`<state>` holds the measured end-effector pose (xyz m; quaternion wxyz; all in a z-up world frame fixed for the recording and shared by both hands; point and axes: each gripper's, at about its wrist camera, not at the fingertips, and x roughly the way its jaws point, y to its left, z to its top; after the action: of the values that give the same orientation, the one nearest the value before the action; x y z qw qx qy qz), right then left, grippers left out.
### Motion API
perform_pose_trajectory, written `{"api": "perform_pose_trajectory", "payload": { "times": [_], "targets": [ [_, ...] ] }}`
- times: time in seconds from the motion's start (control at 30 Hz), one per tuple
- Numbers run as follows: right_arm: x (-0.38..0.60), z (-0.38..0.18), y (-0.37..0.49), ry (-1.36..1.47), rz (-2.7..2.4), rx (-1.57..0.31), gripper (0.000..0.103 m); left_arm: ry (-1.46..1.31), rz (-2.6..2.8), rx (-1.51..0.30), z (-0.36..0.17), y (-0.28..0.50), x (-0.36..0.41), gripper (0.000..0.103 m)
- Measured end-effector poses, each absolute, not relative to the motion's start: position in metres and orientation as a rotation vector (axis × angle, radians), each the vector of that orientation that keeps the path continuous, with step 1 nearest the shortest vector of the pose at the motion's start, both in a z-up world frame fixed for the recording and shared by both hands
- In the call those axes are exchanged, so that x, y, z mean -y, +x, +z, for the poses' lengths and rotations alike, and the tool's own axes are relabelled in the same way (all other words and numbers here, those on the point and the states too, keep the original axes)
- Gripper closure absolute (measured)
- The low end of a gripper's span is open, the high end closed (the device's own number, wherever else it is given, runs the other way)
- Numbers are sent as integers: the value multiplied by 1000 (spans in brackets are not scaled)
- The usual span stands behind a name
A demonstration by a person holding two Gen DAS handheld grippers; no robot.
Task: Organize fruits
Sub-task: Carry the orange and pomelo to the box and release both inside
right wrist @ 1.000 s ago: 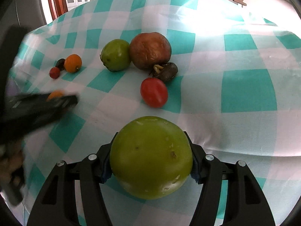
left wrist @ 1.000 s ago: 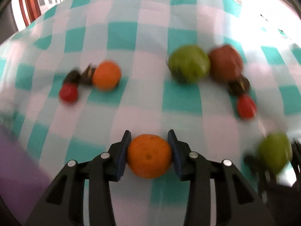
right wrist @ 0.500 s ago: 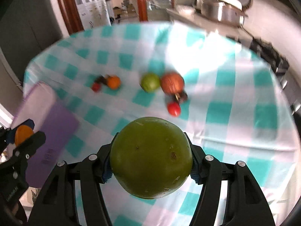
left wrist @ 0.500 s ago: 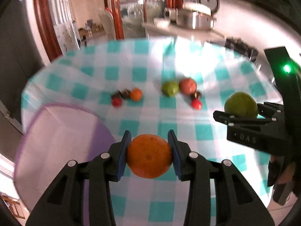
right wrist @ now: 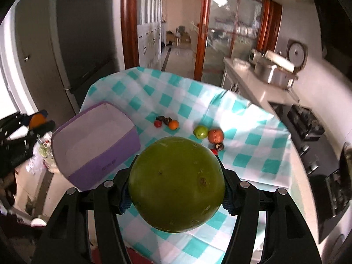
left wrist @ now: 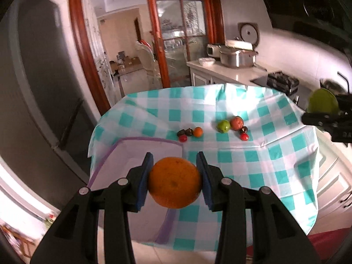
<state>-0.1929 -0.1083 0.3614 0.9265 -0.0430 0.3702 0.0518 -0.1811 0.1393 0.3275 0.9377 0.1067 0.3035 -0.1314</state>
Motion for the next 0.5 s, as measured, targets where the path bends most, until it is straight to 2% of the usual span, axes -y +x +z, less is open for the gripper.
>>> {"api": "perform_pose_trajectory", "payload": {
  "times": [0.27, 0.5],
  "targets": [
    [92, 351, -226, -144, 116, -768, 42, 151, -233, -642, 299, -199, -190, 62],
    [55, 329, -193, -230, 206, -828, 42, 21, -135, -747, 262, -178, -233, 62]
  ]
}}
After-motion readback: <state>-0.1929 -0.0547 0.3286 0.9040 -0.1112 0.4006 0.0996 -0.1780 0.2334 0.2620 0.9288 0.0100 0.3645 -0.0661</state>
